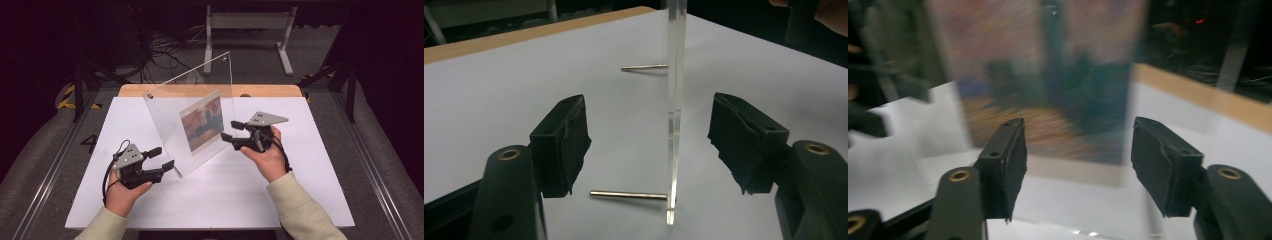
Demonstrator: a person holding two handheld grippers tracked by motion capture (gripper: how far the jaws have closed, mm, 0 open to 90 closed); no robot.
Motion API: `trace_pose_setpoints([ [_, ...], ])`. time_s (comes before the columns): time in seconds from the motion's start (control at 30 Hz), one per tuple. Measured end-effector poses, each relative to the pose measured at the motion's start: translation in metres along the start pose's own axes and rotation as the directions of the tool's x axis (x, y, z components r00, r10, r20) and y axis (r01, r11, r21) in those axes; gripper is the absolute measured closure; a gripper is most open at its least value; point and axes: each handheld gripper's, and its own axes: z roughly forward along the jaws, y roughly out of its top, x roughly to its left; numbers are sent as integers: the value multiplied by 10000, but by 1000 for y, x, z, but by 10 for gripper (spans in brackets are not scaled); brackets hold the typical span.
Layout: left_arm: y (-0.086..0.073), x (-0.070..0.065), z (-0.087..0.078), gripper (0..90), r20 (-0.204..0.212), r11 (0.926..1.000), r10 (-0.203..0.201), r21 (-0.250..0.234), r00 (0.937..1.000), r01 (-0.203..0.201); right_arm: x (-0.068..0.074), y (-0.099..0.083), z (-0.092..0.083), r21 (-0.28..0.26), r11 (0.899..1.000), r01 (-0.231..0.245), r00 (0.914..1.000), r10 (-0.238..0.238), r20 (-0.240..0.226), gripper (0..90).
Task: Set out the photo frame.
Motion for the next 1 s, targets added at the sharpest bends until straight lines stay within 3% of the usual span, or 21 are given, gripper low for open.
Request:
trace_pose_setpoints([
  [0.1,7,-4,7,321,-306,10000,-27,-31,9995,26,-22,7,4,115,9999,108,9992,-112,395,305],
  [0.17,10,-5,10,335,-344,9999,-115,8,9993,116,-34,9,12,235,9988,430,9974,-443,561,255],
  [0.2,11,-6,11,351,-380,9999,-116,-3,9992,116,-38,10,17,310,9990,319,9987,-331,386,250],
  [0.3,13,-7,13,510,-391,9998,164,69,9991,-161,-46,11,27,295,9995,125,9999,-125,-12,202],
  [0.33,13,-8,14,510,-383,9998,212,28,9990,-211,-50,11,33,255,9997,36,9997,-29,-257,187],
  [0.43,14,-6,15,747,131,9997,166,-160,9998,-164,-53,12,46,310,9995,-102,9939,136,-1098,209],
  [0.47,15,-7,14,797,55,9998,130,-131,9999,-129,-52,12,48,296,9996,-37,9910,76,-1339,224],
  [0.53,15,-5,14,813,349,9992,-386,-90,9986,389,-47,14,49,321,9993,213,9929,-173,-1178,224],
  [0.77,23,0,7,806,870,9983,-272,-498,9958,316,-38,11,22,563,9982,195,9970,-152,-762,369],
  [1.0,26,3,12,724,1264,9947,586,-911,9902,-472,-8,-8,-35,143,9998,149,9994,-154,326,532],
])
